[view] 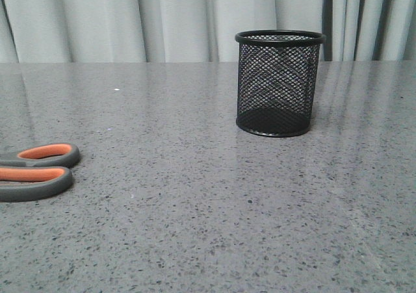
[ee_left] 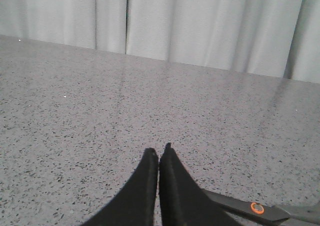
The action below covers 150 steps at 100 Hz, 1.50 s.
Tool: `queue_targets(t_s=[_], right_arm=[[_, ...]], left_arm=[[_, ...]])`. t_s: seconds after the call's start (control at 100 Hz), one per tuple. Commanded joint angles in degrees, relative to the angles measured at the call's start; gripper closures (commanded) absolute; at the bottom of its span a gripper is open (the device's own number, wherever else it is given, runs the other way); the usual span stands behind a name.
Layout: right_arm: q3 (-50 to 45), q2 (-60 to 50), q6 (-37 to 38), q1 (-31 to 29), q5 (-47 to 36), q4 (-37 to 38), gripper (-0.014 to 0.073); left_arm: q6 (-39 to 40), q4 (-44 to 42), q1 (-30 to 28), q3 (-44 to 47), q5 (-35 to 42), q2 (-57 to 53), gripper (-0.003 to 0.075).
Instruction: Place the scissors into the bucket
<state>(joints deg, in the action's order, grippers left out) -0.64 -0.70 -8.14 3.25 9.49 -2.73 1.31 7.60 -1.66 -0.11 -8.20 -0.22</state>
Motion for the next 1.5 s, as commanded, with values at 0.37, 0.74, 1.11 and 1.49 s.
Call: queue_targets(t_s=[0.37, 0.74, 1.11, 1.49], right_arm=[[-1.0, -1.22, 0.0, -0.29, -5.78, 0.49, 0.0659], [-1.0, -1.22, 0.0, -0.29, -12.52, -19.77, 0.0659], [-1.0, -1.22, 0.0, -0.29, -12.85, -33.49, 0.0659], [5.86, -0.35, 0.0, -0.29, -6.7, -35.73, 0.0636]], left_arm=[[0.4, 0.62, -0.05, 1.57, 4.23, -1.42, 0.0741], [0.4, 11.29, -0.05, 1.57, 12.71, -1.42, 0.0741], [0.4, 22.85, -0.05, 1.36, 19.89, -1.42, 0.0741], [0.4, 26.17, -0.05, -5.49, 11.89, -1.17, 0.0741]])
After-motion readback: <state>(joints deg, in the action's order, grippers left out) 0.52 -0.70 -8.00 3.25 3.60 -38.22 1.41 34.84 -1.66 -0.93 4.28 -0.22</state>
